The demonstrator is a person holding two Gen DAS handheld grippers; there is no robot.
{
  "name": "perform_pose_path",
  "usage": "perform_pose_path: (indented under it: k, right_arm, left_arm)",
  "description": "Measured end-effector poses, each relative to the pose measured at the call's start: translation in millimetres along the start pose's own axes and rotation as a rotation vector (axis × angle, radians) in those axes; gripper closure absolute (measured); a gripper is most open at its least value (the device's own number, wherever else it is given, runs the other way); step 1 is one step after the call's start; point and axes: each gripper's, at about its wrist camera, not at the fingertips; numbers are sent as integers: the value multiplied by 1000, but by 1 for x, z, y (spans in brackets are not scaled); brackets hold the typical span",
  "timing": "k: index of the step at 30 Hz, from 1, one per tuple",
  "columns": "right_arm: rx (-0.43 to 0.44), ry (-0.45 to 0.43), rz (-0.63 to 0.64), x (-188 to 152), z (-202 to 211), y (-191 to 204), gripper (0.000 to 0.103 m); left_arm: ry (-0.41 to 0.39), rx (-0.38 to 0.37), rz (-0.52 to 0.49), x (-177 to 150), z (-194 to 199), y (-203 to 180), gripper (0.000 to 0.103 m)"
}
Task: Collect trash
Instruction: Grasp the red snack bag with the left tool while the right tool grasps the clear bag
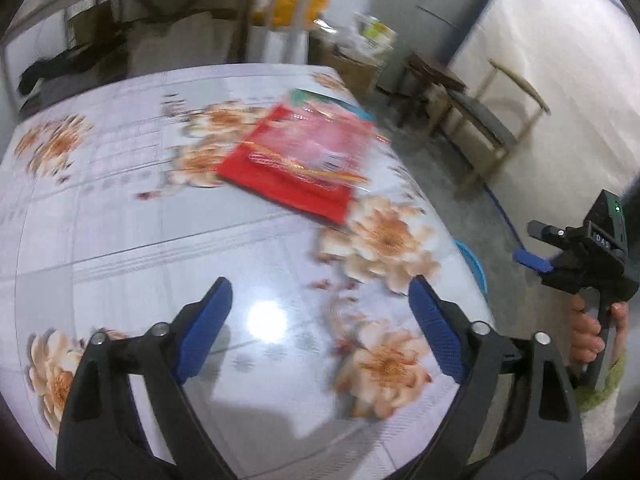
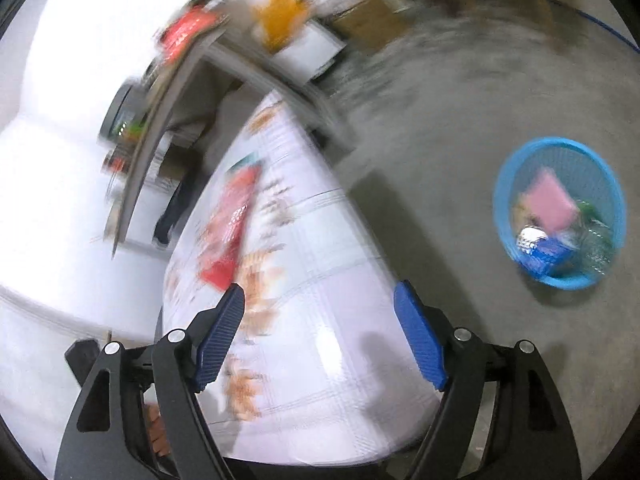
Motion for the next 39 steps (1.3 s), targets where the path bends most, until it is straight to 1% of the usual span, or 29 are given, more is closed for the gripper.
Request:
perform_pose_path:
  k: [1,3,4,6,7,10,11,12,13,15,16,17,18,19,20,23,24,26,27,30,31,33,38,39]
  right_arm:
    - [12,31,26,5,-19,16,28]
    - [24,67,56,14,-46,37,28]
    - [26,78,60,19,-57,45,28]
    - [13,95,56,29,-83,57,28]
    - [-7,87,63,39,-98,64,28]
    - [-100,48,88,54,-123,76,30]
    - [-117,40,99,60,-132,79,31]
    - [-137,33,108,66,-138,80,31]
    - [-162,26,120,70,-145,83,33]
    - [-202,28,147,77,-160,86,36]
    - [-220,36,155,80,-167,86,41]
    - [-237,53,162,81,-176,86,46]
    - [-237,66,169,81,-180,87,49]
    - [-235,75,176,79,-185,87,54]
    - [-241,84,193,76,-188,88,58]
    - [-271,86,242,70,-194,93,65]
    - [-280,89,261,68,-195,95,68]
    - [-292,106,289,64,-196,99,73]
    - [-296,112,301,62,-197,101,74]
    - [-295,134,330,53,-198,105,77]
    - [-286,152,338,49,-199,107,81]
    - [-286,165,372,38,-195,109,81]
    - [-250,217,456,3,-179,112,82]
    - [-248,231,486,-9,-174,114,82]
  left_arm:
    - [-1,-6,35,3,0,11,26]
    - [-6,-9,77,10,-2,23,34]
    - [-10,-9,96,17,-3,32,36]
    - [-22,-3,124,32,-8,45,45]
    - [-22,-1,134,44,-13,51,47]
    - [8,21,167,78,-38,65,60]
    - [16,30,180,90,-48,69,65]
    - [16,36,186,97,-53,73,66]
    - [28,40,174,110,-68,74,66]
    - [61,54,150,120,-90,73,72]
    - [90,64,141,124,-105,72,75]
    - [118,71,141,124,-117,72,80]
    - [141,75,144,124,-124,72,83]
    - [169,74,152,119,-132,72,85]
    - [148,78,149,117,-131,71,86]
    - [166,49,136,105,-125,67,91]
    - [167,50,131,102,-123,67,95]
    - [174,47,119,93,-119,65,97]
    - [176,46,114,90,-117,64,99]
    - [191,35,107,75,-107,60,101]
    - [202,14,103,67,-104,58,101]
    - [207,0,93,54,-95,55,101]
    - [226,-92,115,3,-62,60,101]
    - [231,-106,119,-5,-58,60,101]
Point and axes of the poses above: each gripper's, at about its wrist camera, not at the fingertips, and z roughly against the way its jaws point, y to its left, x to its top, and after that the axes turned 5 degrees about x, right-handed
